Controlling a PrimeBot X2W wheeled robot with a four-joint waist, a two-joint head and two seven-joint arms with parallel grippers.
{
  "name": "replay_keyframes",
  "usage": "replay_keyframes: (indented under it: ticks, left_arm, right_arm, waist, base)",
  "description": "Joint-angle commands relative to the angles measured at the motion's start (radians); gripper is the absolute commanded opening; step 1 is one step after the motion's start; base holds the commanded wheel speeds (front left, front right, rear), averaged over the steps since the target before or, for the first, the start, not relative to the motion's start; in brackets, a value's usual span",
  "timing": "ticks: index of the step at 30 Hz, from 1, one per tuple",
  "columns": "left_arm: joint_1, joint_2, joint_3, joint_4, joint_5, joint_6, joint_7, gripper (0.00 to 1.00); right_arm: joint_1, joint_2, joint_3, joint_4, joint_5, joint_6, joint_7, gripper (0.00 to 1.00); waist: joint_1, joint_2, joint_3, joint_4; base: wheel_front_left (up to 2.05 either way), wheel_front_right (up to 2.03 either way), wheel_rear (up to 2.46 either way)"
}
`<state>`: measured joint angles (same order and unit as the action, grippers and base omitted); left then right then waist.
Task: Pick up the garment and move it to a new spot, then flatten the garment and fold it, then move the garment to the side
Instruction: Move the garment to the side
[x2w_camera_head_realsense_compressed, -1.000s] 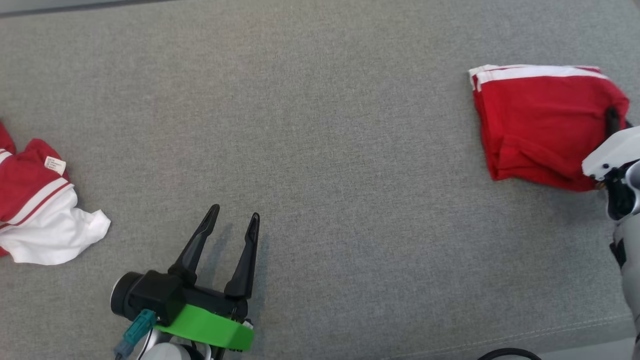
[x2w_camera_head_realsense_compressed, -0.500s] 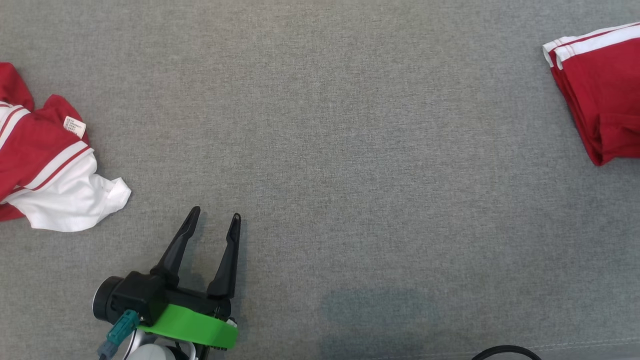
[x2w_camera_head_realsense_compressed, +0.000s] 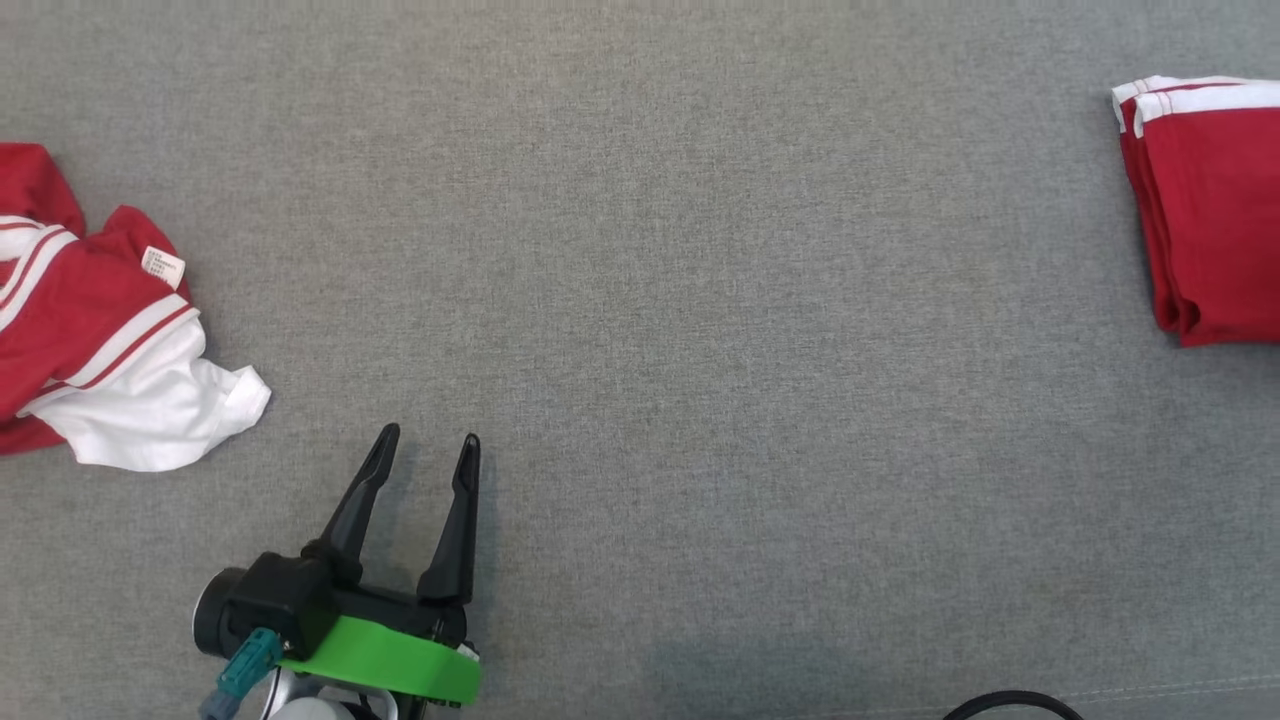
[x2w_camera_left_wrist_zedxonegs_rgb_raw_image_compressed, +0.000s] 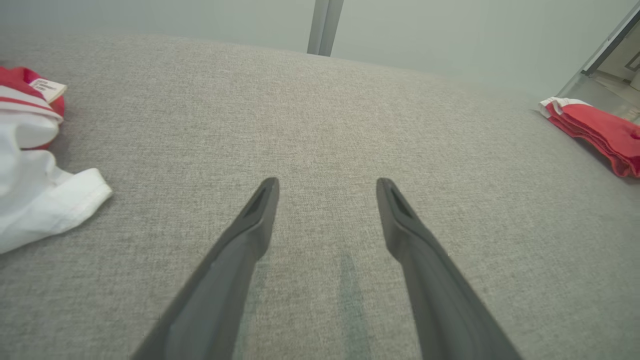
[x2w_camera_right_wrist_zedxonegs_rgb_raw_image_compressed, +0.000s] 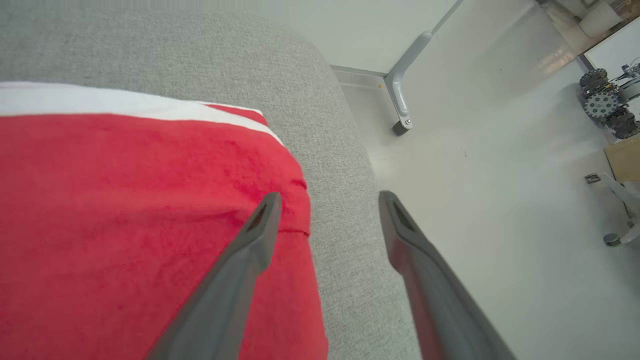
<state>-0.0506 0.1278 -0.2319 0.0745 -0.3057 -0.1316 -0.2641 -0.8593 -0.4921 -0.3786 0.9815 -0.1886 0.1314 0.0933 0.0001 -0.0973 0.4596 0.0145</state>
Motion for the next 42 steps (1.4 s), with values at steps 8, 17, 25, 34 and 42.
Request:
replay_keyframes:
  ticks: [8, 17, 25, 34, 42]
  left_arm:
    - [0.071, -0.035, 0.021, 0.029, -0.007, 0.001, 0.000, 1.00]
    - [0.155, -0.057, 0.086, 0.042, 0.013, 0.001, 0.000, 1.00]
    - [0.198, -0.057, 0.140, 0.050, 0.034, 0.001, 0.000, 1.00]
    - [0.189, -0.056, 0.165, 0.081, 0.033, 0.001, 0.000, 1.00]
    - [0.163, -0.060, 0.167, 0.103, 0.033, 0.001, 0.000, 1.00]
  right_arm:
    - [0.109, 0.064, 0.009, -0.151, 0.003, -0.001, -0.203, 1.00]
    - [0.424, 0.127, 0.068, -0.453, 0.167, -0.001, -0.351, 1.00]
    - [0.850, 0.331, 0.036, -0.884, 0.253, -0.001, -0.356, 1.00]
    - [1.027, 0.431, 0.090, -0.889, 0.247, -0.001, -0.356, 1.00]
    - [1.049, 0.441, 0.169, -0.843, 0.207, -0.001, -0.356, 1.00]
  waist:
    - [-0.0001, -0.0001, -0.172, 0.008]
    - [-0.0001, -0.0001, -0.323, 0.085]
    - [-0.0001, -0.0001, -0.381, 0.137]
    - [-0.0001, -0.0001, -0.418, 0.138]
    - [-0.0001, -0.0001, -0.425, 0.121]
  base:
    - [0.00, 0.00, 0.00]
    - [0.00, 0.00, 0.00]
    - [0.00, 0.00, 0.00]
    - [0.00, 0.00, 0.00]
    - [0.00, 0.00, 0.00]
